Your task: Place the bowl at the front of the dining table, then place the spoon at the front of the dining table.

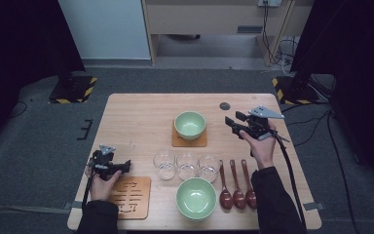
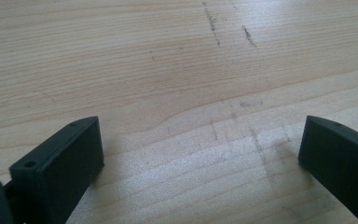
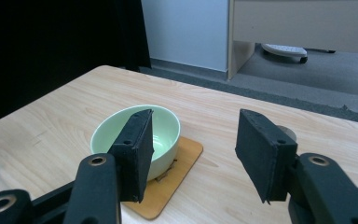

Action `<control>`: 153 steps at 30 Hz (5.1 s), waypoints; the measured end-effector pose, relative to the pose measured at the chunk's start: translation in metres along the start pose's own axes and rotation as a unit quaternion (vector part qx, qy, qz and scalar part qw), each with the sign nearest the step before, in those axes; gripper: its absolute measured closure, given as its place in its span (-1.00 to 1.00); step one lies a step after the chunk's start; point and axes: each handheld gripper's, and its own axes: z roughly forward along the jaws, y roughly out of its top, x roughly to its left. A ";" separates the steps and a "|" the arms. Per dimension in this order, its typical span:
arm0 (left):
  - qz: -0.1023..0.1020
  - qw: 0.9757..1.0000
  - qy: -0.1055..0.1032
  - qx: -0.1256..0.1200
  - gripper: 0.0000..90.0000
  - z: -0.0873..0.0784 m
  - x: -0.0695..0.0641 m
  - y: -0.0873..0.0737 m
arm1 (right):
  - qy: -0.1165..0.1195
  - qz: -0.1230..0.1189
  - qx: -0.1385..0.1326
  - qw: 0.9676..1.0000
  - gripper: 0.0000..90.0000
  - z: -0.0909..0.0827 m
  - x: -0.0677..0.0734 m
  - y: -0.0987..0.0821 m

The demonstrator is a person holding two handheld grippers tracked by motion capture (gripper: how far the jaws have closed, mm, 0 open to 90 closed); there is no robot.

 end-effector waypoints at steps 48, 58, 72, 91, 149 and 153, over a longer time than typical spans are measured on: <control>0.000 1.000 0.001 0.000 -1.00 0.000 0.000 0.000 | -0.009 -0.013 0.075 0.997 0.03 -0.089 -0.003 -0.101; 0.000 1.000 0.001 0.000 -1.00 0.000 0.000 0.000 | -0.014 -0.001 0.100 0.995 0.05 -0.100 0.001 -0.118; 0.000 1.000 0.001 0.000 -1.00 0.000 0.000 0.000 | -0.013 0.005 0.142 0.990 0.06 -0.099 0.003 -0.134; -0.001 1.000 0.003 0.000 -1.00 -0.001 -0.001 0.000 | -0.024 -0.025 0.205 0.978 0.26 -0.087 0.012 -0.144; -0.002 1.000 0.003 0.000 -1.00 -0.001 -0.001 -0.001 | -0.044 -0.035 0.221 0.974 0.74 -0.079 0.010 -0.151; -0.002 1.000 0.003 0.000 -1.00 -0.001 -0.001 -0.001 | -0.044 -0.027 0.220 0.974 0.66 -0.079 0.011 -0.151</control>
